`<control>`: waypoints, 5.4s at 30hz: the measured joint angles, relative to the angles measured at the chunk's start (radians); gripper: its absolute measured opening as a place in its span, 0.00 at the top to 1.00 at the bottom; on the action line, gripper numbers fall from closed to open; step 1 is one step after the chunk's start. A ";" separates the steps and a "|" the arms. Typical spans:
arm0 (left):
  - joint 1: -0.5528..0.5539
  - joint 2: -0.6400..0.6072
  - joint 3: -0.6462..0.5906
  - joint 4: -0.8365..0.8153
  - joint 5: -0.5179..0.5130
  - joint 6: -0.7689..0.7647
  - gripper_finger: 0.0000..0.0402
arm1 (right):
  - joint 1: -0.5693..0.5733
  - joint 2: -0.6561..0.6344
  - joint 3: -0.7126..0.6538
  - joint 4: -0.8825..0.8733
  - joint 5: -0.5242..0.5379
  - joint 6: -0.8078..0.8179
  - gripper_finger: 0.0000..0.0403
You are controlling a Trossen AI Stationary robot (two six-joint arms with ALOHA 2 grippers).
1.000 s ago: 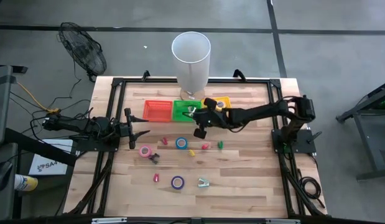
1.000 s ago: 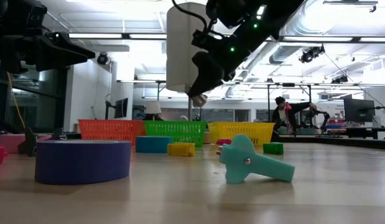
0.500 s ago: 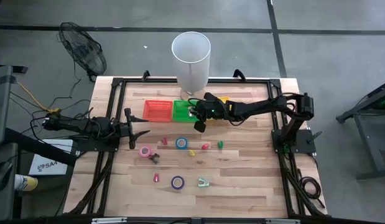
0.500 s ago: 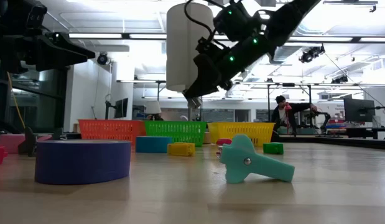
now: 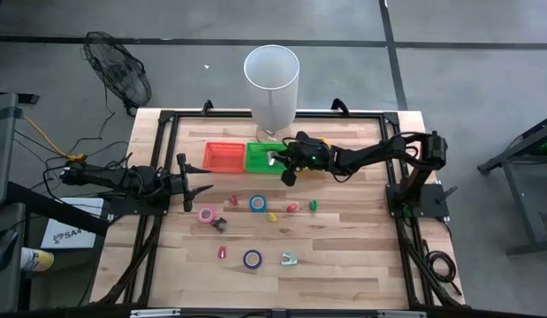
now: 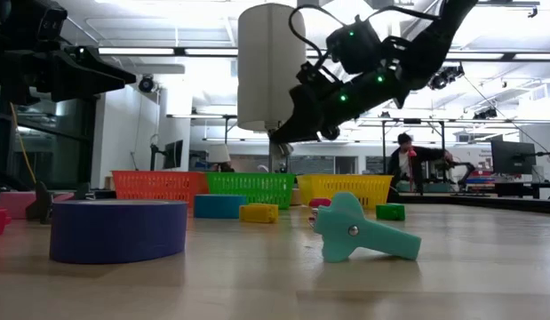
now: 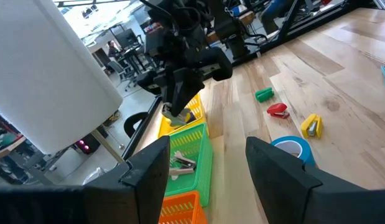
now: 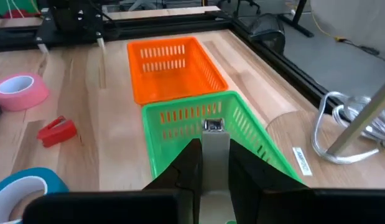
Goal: Pick and place Stapler, Stapler remover, tape
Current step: Put the gray staple remover into the green bin, then put the light blue staple remover into the green bin
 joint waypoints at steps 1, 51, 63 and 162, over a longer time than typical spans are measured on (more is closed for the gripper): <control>0.000 0.000 0.000 0.000 0.000 0.000 0.48 | -0.002 0.000 -0.005 0.006 -0.003 0.003 0.88; 0.000 0.000 0.000 0.000 0.000 0.000 0.48 | -0.006 0.068 0.029 0.011 0.086 0.108 0.55; 0.000 0.000 0.000 0.000 0.000 0.000 0.48 | 0.012 -0.089 0.029 -0.246 -0.023 0.111 0.51; 0.000 0.000 0.000 0.000 0.000 0.000 0.48 | 0.897 0.319 0.023 0.035 0.453 0.391 0.32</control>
